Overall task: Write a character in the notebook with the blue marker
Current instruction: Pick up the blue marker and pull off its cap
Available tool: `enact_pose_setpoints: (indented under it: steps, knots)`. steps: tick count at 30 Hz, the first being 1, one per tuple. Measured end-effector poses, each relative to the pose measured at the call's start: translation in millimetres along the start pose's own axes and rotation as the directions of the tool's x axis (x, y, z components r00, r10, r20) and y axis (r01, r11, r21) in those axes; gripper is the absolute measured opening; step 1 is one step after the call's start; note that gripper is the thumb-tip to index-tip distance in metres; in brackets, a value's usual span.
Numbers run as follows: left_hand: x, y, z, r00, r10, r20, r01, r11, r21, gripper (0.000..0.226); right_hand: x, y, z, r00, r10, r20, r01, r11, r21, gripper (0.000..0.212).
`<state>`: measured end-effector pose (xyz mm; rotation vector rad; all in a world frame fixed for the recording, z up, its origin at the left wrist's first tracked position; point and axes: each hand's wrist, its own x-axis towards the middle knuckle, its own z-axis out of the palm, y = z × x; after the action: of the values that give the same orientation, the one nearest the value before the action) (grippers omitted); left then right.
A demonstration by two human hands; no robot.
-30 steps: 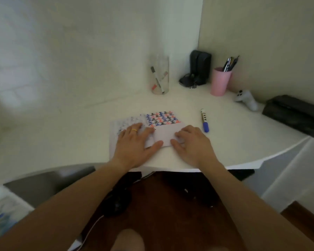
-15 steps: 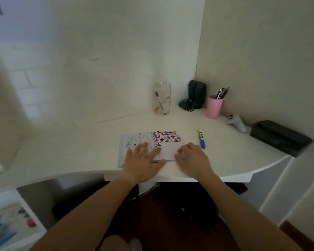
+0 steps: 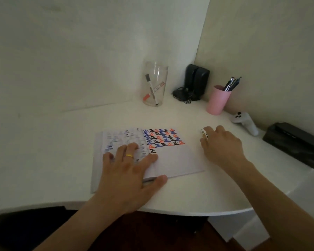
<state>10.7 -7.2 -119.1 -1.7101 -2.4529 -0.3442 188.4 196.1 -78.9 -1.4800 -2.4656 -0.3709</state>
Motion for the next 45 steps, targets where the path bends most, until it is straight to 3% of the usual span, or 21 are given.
enact_pose_setpoints:
  steps: [4,9,11,13,15,17,20,22,24,27,30,33,36,40,45]
  knots:
    - [3,2,2,1.0,-0.026,0.012,0.027,0.998,-0.064,0.073,10,-15,10,0.985,-0.096,0.147,0.118,0.982,-0.149,0.052]
    - [8,7,-11,0.996,-0.023,0.092,0.024,1.0,-0.008,0.076,22,-41,3,0.978,-0.196,0.073,0.203,0.974,-0.105,0.063]
    - [19,4,-24,0.979,0.003,0.202,-0.008,1.0,0.027,0.075,32,-50,1,0.963,-0.256,-0.085,0.259,0.965,0.03,0.063]
    - [42,-2,-41,0.944,0.027,0.327,-0.021,1.0,-0.021,0.064,45,-58,-1,0.946,-0.233,-0.224,0.297,0.901,0.317,0.056]
    - [72,-12,-51,0.932,0.06,0.358,-0.022,0.994,-0.11,0.052,57,-66,-7,0.966,-0.133,-0.221,0.25,0.69,0.68,0.05]
    - [104,-26,-54,0.951,0.091,0.296,-0.037,0.983,-0.181,0.051,65,-73,-15,0.992,-0.075,-0.104,0.124,0.335,0.934,0.041]
    - [137,-41,-52,0.954,0.175,0.244,-0.072,0.922,-0.381,0.062,68,-79,-12,0.996,-0.059,0.061,-0.066,-0.087,0.994,0.023]
    - [147,-46,-44,0.962,0.217,0.167,-0.113,0.871,-0.478,0.064,68,-81,0,0.99,-0.031,0.134,-0.138,-0.234,0.963,0.022]
    - [149,-46,-30,0.971,0.235,0.042,-0.184,0.851,-0.492,0.048,66,-82,11,0.987,-0.012,0.159,-0.158,-0.207,0.966,0.026]
    - [147,-38,-15,0.947,0.255,-0.196,-0.314,0.869,-0.382,0.029,62,-85,20,0.982,-0.017,0.186,-0.186,-0.199,0.962,0.021]
    - [142,-33,-9,0.945,0.256,-0.202,-0.307,0.908,-0.286,0.037,60,-87,23,0.984,-0.024,0.174,-0.175,-0.236,0.956,0.028]
    - [139,-35,-4,0.895,0.347,-0.28,-0.393,0.911,-0.129,0.034,57,-89,20,0.986,-0.04,0.163,-0.167,-0.259,0.951,0.04]
    - [137,-31,-3,0.892,0.36,-0.275,-0.399,0.911,-0.104,0.041,53,-92,18,0.988,-0.064,0.143,-0.155,-0.26,0.953,0.041]
    - [130,-21,-4,0.905,0.342,-0.254,-0.387,0.91,-0.152,0.049,49,-94,17,0.989,-0.057,0.134,-0.145,-0.269,0.952,0.039]
    - [123,-14,-6,0.932,0.287,-0.223,-0.35,0.875,-0.334,0.034,42,-98,9,0.993,-0.068,0.096,-0.111,-0.289,0.951,0.04]
